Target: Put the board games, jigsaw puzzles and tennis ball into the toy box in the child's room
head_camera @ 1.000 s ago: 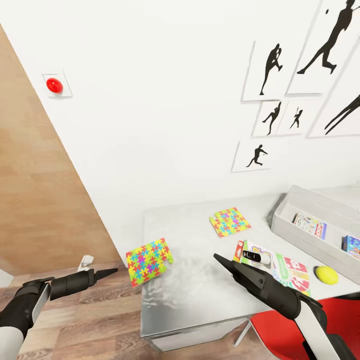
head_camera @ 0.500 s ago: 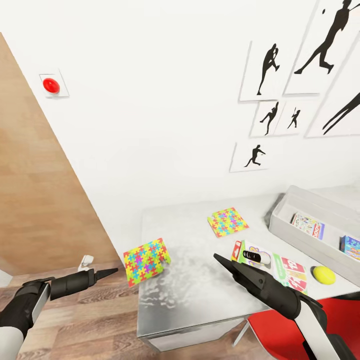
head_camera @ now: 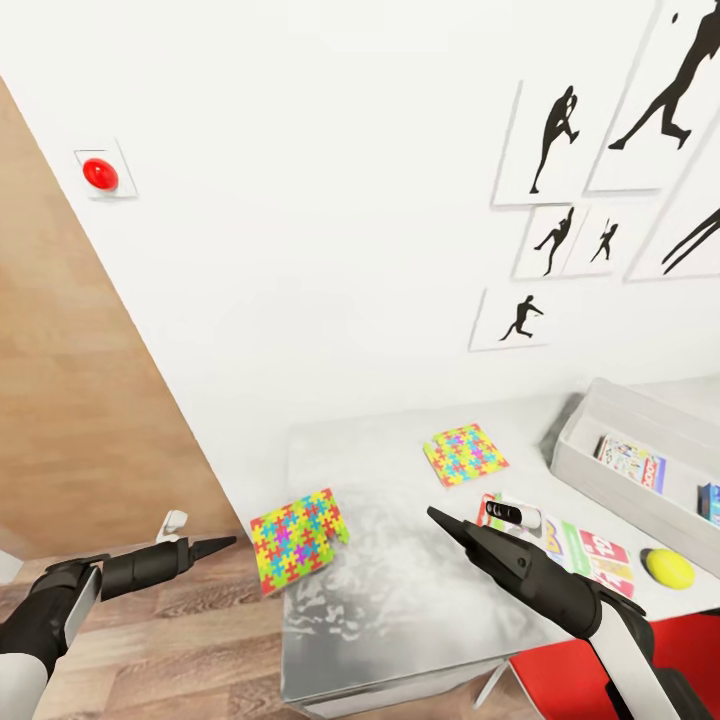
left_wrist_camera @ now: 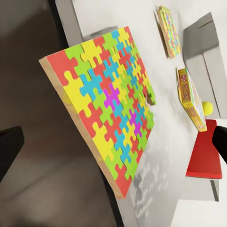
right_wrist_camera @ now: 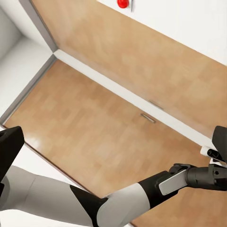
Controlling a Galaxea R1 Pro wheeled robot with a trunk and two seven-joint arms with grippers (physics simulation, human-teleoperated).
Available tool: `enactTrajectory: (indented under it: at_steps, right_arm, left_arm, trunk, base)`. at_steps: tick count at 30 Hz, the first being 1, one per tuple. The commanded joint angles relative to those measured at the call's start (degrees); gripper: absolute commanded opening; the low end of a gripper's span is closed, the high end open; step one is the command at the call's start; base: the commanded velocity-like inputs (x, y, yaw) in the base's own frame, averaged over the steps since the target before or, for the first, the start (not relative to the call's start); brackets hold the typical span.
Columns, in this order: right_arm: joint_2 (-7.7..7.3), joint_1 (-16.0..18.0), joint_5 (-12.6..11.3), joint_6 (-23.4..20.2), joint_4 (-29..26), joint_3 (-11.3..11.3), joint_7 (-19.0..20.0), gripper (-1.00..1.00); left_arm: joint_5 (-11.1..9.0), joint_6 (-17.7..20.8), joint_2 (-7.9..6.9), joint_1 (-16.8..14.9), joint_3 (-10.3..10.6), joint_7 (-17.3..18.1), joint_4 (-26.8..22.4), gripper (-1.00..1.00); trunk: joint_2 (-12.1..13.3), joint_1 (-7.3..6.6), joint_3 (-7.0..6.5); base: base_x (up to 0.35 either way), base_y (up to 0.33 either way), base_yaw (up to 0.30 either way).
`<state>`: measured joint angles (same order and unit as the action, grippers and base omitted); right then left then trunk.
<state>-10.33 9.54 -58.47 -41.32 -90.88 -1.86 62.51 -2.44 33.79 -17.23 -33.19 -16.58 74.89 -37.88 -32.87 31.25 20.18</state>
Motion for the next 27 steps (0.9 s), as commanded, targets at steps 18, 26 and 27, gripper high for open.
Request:
enactTrajectory:
  at_steps: [18, 26, 27]
  right_arm:
    - [-0.05, 0.04, -0.42, -0.34, 0.00, -0.07, -0.04, 1.00]
    - [-0.05, 0.04, -0.42, -0.34, 0.00, -0.07, -0.04, 1.00]
    - [-0.05, 0.04, -0.42, -0.34, 0.00, -0.07, -0.05, 1.00]
  left_arm:
    - [-0.18, 0.91, -0.09, -0.04, -0.03, 0.34, 0.00, 1.00]
    - [-0.20, 1.01, -0.03, -0.04, -0.03, 0.35, 0.00, 1.00]
    - [-0.20, 1.01, -0.02, -0.04, -0.03, 0.35, 0.00, 1.00]
  trunk:
    - [-4.08, 2.22, 1.87]
    - [-7.29, 3.97, 3.31]
    - [-7.69, 4.19, 3.49]
  base:
    - [0.005, 0.003, 0.000]
    - [0.000, 0.000, 0.000]
    - [0.000, 0.000, 0.000]
